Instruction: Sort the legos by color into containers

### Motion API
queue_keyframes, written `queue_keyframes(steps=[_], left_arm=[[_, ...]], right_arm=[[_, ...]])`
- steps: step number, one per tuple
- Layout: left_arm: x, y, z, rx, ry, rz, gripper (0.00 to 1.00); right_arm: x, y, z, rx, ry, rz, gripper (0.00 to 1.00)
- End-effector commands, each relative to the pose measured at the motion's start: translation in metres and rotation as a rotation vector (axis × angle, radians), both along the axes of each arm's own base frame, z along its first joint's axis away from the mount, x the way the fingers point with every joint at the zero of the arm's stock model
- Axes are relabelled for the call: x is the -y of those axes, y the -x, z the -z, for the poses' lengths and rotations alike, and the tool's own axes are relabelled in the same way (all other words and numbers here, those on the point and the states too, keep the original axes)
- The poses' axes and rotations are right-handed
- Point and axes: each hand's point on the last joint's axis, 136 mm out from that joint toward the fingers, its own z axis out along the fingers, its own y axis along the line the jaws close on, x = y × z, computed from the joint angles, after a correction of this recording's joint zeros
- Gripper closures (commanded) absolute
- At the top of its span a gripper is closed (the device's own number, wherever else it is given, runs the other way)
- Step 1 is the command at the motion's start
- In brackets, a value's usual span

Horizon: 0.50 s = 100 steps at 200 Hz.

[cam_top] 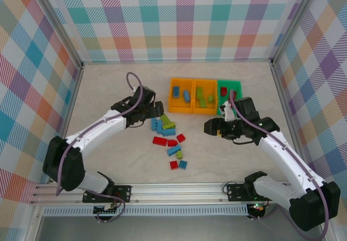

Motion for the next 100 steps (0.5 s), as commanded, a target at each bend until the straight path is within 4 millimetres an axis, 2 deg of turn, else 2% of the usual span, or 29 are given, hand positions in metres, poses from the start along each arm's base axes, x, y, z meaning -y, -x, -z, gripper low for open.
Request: queue_keyframes(steps=[1, 31, 55, 100], left_arm=[[0.003, 0.003, 0.019, -0.083, 0.096, -0.084, 0.11], [0.009, -0.009, 0.05, -0.162, 0.065, -0.066, 0.16], [0.003, -0.017, 0.074, -0.209, 0.026, -0.105, 0.27], [0.006, -0.024, 0.098, -0.243, 0.018, -0.11, 0.43]], right_arm=[[-0.008, 0.0, -0.001, -0.02, -0.029, -0.018, 0.3], [-0.011, 0.001, -0.002, -0.032, -0.028, -0.027, 0.25], [-0.015, 0.006, -0.007, -0.023, -0.021, -0.046, 0.22], [-0.02, 0.015, -0.006, -0.04, -0.007, -0.076, 0.2]])
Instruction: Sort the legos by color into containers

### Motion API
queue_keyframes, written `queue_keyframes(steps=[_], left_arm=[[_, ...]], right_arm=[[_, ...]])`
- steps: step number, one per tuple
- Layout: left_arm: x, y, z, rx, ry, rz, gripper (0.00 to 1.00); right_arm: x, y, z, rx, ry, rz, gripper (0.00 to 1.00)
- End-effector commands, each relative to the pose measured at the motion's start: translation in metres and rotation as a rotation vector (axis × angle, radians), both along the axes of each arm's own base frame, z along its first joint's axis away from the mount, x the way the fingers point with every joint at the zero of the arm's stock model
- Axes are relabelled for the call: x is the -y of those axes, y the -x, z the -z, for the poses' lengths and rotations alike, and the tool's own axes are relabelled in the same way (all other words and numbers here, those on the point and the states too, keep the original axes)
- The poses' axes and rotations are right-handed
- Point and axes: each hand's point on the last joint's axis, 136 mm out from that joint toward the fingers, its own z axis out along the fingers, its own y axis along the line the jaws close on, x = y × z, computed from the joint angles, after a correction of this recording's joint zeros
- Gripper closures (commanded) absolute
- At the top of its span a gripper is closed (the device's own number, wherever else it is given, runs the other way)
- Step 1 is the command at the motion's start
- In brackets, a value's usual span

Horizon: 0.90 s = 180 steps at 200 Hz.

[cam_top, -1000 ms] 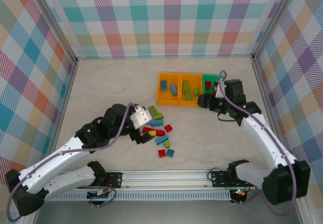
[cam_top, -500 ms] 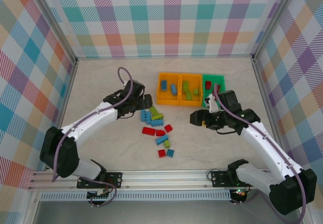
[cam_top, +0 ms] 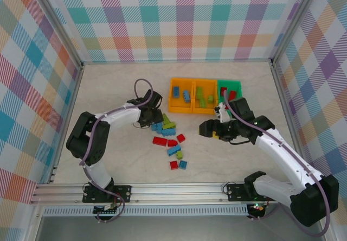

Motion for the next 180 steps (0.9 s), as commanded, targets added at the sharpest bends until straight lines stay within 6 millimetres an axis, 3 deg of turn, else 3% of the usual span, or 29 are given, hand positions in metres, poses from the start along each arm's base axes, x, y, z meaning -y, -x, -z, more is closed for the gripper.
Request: queue_keyframes(steps=[1, 22, 44, 81, 106, 126, 147, 168, 180], left_arm=[[0.002, -0.012, -0.001, 0.012, 0.012, -0.017, 0.44], [-0.001, -0.011, 0.006, -0.001, -0.003, -0.024, 0.56], [-0.004, -0.008, 0.007, -0.012, -0.014, -0.027, 0.63], [-0.009, -0.007, -0.008, 0.012, -0.015, -0.027, 0.79], [0.005, -0.009, -0.049, 0.082, 0.077, 0.013, 0.85], [0.029, -0.014, -0.104, 0.191, 0.187, 0.072, 0.86], [0.057, -0.026, -0.156, 0.321, 0.236, 0.142, 0.85], [0.075, -0.053, -0.184, 0.446, 0.187, 0.186, 0.86], [0.086, -0.071, -0.181, 0.478, 0.177, 0.207, 0.86]], right_arm=[[-0.004, 0.004, -0.011, 0.002, -0.012, -0.016, 0.2], [-0.005, 0.004, -0.015, 0.01, -0.012, -0.014, 0.2], [-0.007, 0.002, -0.02, 0.022, -0.022, -0.012, 0.2], [-0.01, 0.001, -0.027, 0.039, -0.027, -0.014, 0.2], [-0.014, 0.002, -0.036, 0.058, -0.044, -0.021, 0.2], [-0.018, -0.002, -0.047, 0.107, -0.073, -0.013, 0.19], [-0.008, -0.015, -0.055, 0.181, -0.057, 0.077, 0.18], [0.003, -0.025, -0.058, 0.233, -0.034, 0.163, 0.17], [0.005, -0.026, -0.059, 0.236, -0.038, 0.183, 0.17]])
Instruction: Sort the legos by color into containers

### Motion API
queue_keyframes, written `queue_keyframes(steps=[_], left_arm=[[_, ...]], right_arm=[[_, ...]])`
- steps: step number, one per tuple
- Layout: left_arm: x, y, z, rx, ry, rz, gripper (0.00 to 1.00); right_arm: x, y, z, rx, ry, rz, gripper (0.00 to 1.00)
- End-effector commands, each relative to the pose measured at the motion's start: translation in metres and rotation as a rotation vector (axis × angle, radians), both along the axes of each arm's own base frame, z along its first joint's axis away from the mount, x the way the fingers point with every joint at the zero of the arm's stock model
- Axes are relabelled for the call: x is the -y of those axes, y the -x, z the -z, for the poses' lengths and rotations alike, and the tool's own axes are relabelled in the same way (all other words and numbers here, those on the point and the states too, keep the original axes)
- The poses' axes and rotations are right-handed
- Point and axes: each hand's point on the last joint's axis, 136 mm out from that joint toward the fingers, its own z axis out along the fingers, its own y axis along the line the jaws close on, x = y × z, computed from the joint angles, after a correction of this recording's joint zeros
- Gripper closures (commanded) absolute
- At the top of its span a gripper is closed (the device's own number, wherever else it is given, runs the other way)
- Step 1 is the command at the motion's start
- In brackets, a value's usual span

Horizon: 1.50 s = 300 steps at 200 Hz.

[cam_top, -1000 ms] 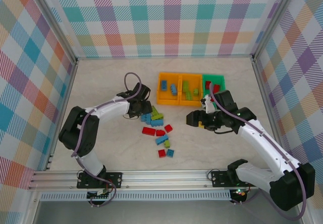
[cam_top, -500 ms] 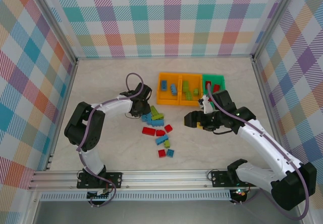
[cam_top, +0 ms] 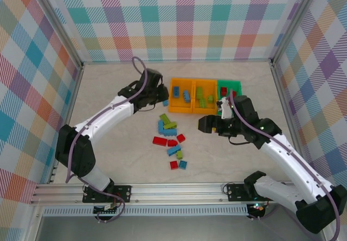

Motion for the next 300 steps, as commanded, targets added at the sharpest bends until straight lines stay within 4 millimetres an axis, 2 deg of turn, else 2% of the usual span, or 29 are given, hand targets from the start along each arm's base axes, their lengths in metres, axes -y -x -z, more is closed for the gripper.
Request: queue_keyframes(steps=[1, 34, 44, 63, 74, 92, 109, 132, 151, 171, 197, 201, 214, 222, 229, 248, 267, 273, 300], left_arm=[[0.019, -0.029, -0.006, 0.102, -0.051, 0.039, 0.86], [0.063, -0.069, 0.013, 0.095, -0.025, 0.126, 0.85], [0.069, -0.08, 0.02, 0.091, -0.033, 0.123, 0.84], [0.069, -0.093, 0.033, 0.081, -0.083, 0.096, 0.77], [0.07, -0.097, 0.038, 0.073, -0.087, 0.094, 0.72], [0.076, -0.095, 0.037, 0.063, -0.065, 0.121, 0.56], [0.077, -0.092, 0.029, 0.074, -0.061, 0.134, 0.55], [0.07, -0.082, 0.008, 0.108, -0.056, 0.146, 0.57], [0.064, -0.059, -0.019, 0.148, -0.013, 0.174, 0.58], [0.058, -0.017, -0.058, 0.253, 0.021, 0.238, 0.59], [0.047, 0.06, -0.107, 0.43, -0.053, 0.403, 0.58], [0.043, 0.073, -0.104, 0.426, -0.085, 0.436, 0.58], [0.03, 0.109, -0.115, 0.487, -0.134, 0.522, 0.57], [0.021, 0.129, -0.114, 0.509, -0.165, 0.586, 0.54], [0.014, 0.146, -0.11, 0.525, -0.19, 0.652, 0.48], [-0.001, 0.194, -0.084, 0.571, -0.295, 0.886, 0.2], [-0.021, 0.222, -0.069, 0.657, -0.372, 0.981, 0.03], [-0.027, 0.228, -0.067, 0.697, -0.386, 0.988, 0.0], [-0.046, 0.235, -0.064, 0.859, -0.434, 0.934, 0.0]], right_arm=[[0.007, -0.014, -0.011, 0.059, -0.01, 0.097, 0.17], [0.008, -0.009, -0.005, 0.022, -0.015, 0.108, 0.17], [0.01, -0.007, -0.003, 0.015, -0.014, 0.114, 0.17], [0.014, -0.002, 0.0, 0.005, -0.009, 0.124, 0.17], [0.017, 0.0, 0.002, 0.004, -0.002, 0.13, 0.17], [0.019, 0.001, 0.004, 0.005, -0.001, 0.141, 0.17], [0.017, 0.0, 0.006, -0.003, -0.004, 0.135, 0.17], [0.013, -0.004, 0.011, -0.019, 0.005, 0.125, 0.17], [0.011, -0.009, 0.018, -0.033, 0.024, 0.127, 0.17], [0.004, -0.013, 0.027, -0.046, 0.066, 0.099, 0.2], [-0.016, -0.013, 0.05, -0.075, 0.208, 0.021, 0.23], [-0.02, -0.014, 0.054, -0.081, 0.229, 0.013, 0.23], [-0.031, -0.017, 0.069, -0.1, 0.289, -0.009, 0.26], [-0.04, -0.021, 0.077, -0.107, 0.316, -0.024, 0.28], [-0.047, -0.022, 0.085, -0.11, 0.348, -0.041, 0.28], [-0.066, -0.029, 0.107, -0.105, 0.454, -0.087, 0.27], [-0.076, -0.036, 0.13, -0.123, 0.559, -0.123, 0.28], [-0.079, -0.038, 0.136, -0.129, 0.581, -0.128, 0.29], [-0.086, -0.044, 0.16, -0.15, 0.616, -0.138, 0.36]])
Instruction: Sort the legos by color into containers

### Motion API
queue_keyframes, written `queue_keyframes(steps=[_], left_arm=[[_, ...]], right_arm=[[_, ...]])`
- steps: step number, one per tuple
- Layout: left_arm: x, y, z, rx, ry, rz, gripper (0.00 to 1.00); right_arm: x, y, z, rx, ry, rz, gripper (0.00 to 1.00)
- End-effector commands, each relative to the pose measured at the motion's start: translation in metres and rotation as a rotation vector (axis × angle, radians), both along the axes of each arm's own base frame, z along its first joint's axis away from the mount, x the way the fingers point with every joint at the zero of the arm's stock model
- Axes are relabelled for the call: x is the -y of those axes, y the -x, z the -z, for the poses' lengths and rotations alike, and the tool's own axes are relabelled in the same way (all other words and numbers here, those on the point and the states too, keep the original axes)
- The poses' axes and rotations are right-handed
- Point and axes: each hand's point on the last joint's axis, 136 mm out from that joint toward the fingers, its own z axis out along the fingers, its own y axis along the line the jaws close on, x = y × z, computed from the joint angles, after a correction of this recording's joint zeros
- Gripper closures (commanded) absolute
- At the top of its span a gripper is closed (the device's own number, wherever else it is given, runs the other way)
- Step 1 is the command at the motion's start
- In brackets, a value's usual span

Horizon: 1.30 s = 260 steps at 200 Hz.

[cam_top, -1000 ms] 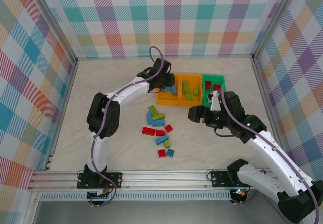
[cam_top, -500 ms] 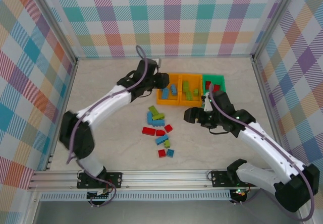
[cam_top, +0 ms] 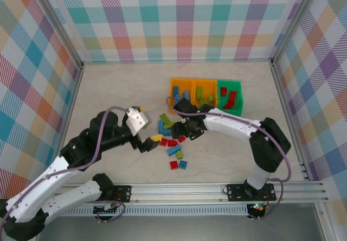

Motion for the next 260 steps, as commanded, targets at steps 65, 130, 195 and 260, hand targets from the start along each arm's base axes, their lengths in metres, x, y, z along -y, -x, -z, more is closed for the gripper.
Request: queue_keyframes(steps=[65, 130, 195, 260], left_arm=[[-0.009, 0.007, 0.032, 0.155, -0.093, 0.058, 0.0], [-0.006, 0.009, 0.048, 0.134, -0.118, 0.083, 0.0], [-0.004, 0.032, 0.07, 0.135, -0.19, 0.24, 0.0], [-0.007, 0.026, 0.072, 0.151, -0.21, 0.204, 0.0]], right_arm=[[0.0, -0.002, 0.043, -0.046, 0.081, -0.022, 0.41], [-0.004, 0.003, 0.068, -0.106, 0.093, -0.038, 0.46], [0.009, -0.008, 0.029, 0.034, 0.073, -0.001, 0.72], [0.127, -0.102, -0.082, 0.417, -0.061, 0.369, 0.76]])
